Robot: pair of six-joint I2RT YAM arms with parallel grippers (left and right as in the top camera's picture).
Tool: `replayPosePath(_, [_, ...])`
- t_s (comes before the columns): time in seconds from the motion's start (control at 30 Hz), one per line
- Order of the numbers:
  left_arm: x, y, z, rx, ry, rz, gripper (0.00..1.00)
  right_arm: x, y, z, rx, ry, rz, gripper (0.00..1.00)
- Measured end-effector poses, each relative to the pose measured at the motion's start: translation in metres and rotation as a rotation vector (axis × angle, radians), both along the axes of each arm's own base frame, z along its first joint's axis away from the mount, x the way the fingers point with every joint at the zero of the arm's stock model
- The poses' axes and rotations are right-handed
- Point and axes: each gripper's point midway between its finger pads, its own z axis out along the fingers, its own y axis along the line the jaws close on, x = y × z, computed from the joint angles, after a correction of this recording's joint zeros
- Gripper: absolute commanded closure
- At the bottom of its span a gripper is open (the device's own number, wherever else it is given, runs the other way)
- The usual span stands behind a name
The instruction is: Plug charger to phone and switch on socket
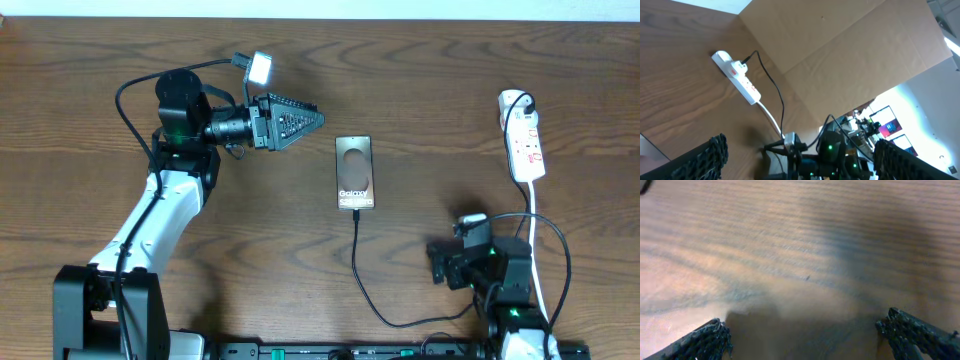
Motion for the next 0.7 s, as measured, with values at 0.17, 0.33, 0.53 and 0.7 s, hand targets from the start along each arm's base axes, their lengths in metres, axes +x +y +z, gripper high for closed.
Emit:
replayPosePath(0.17, [0.0, 0.0, 0.0, 0.0, 0.0, 0.0, 0.07, 0.0, 0.006, 0.007, -0.002, -0.056, 0.039, 0.01])
replayPosePath(0.33, [0.0, 0.0, 0.0, 0.0, 0.0, 0.0, 0.07, 0.01, 0.007, 0.027, -0.005, -0.155, 0.044, 0.01])
replayPosePath(0.53, [0.0, 0.0, 0.0, 0.0, 0.0, 0.0, 0.07, 0.021, 0.007, 0.063, -0.008, -0.32, 0.044, 0.01])
replayPosePath(0.7, [0.0, 0.0, 0.0, 0.0, 0.0, 0.0, 0.07, 0.027, 0.007, 0.1, -0.011, -0.486, 0.046, 0.01])
